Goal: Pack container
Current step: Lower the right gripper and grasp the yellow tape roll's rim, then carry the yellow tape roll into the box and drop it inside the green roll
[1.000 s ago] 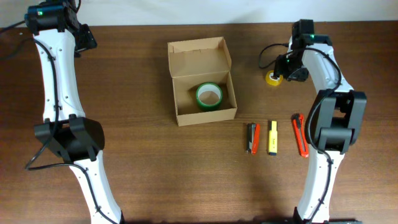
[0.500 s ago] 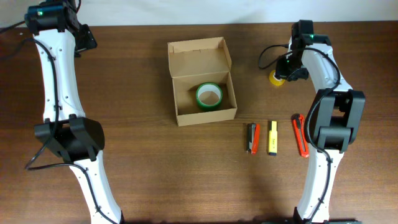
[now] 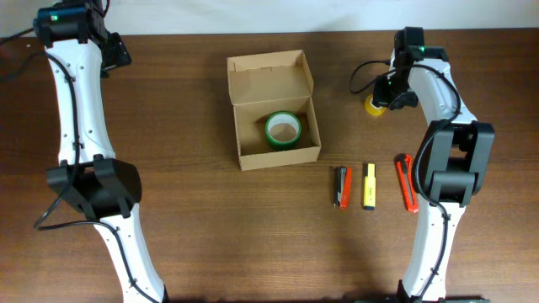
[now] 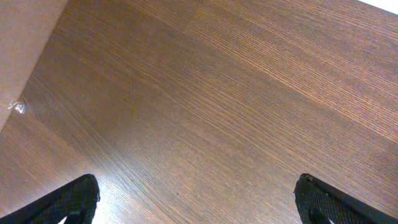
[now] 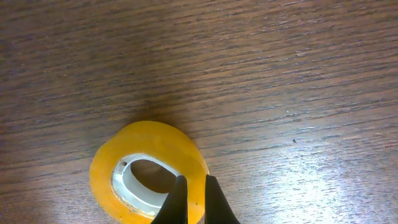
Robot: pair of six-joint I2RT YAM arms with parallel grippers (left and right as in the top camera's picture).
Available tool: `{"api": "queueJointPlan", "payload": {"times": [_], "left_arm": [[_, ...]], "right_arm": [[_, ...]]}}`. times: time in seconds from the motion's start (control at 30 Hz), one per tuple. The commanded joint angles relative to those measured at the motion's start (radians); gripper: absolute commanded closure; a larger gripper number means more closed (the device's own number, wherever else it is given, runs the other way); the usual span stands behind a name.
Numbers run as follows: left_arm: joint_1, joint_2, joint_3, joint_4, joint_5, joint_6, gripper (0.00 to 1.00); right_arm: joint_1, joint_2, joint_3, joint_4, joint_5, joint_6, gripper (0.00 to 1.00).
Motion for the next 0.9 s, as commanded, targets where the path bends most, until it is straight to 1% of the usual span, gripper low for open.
{"api": "queueJointPlan", "payload": {"times": [0.0, 0.2, 0.37, 0.43, 0.57, 0.73, 0.83, 0.87], "left_arm": [[0.003, -0.032, -0.005, -0.001, 0.000, 0.016, 0.00], [0.003, -0.032, -0.005, -0.001, 0.000, 0.016, 0.00], [0.003, -0.032, -0.005, -0.001, 0.000, 0.016, 0.01], [0.003, -0.032, -0.005, -0.001, 0.000, 0.016, 0.00], [0.003, -0.032, -0.005, -0.001, 0.000, 0.016, 0.00], [0.003, -0.032, -0.005, -0.001, 0.000, 0.016, 0.00], [0.003, -0.032, -0.005, -0.001, 0.000, 0.016, 0.00], [0.003, -0.032, -0.005, -0.001, 0.000, 0.016, 0.00]], "right_arm": [[0.002, 0.027, -0.005, -0.009, 0.024, -0.014, 0.96], [0.002, 0.026, 0.015, -0.027, 0.021, -0.032, 0.96], [0.002, 0.026, 0.109, -0.066, -0.007, -0.046, 0.96], [0.002, 0.025, 0.135, -0.087, -0.015, -0.066, 0.96], [0.004, -0.005, 0.167, -0.124, -0.045, -0.148, 0.96], [0.004, -0.107, 0.290, -0.203, -0.068, -0.197, 0.96], [0.007, -0.203, 0.292, -0.224, -0.122, -0.224, 0.96], [0.020, -0.240, 0.292, -0.237, -0.139, -0.252, 0.97]]}}
